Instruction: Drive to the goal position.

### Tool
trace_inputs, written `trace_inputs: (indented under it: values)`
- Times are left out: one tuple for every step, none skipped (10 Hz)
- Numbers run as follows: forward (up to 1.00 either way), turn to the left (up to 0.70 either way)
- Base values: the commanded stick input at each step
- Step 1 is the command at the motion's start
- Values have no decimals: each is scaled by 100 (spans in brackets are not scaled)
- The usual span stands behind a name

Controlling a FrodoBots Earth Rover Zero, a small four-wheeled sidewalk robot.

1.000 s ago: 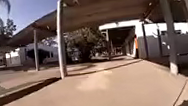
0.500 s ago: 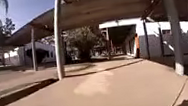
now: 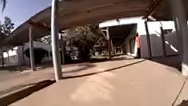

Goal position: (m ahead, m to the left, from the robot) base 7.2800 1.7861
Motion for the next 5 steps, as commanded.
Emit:
trace_inputs:
  values:
    - [50, 0]
    - [50, 0]
    - [50, 0]
    - [50, 0]
    - [50, 0]
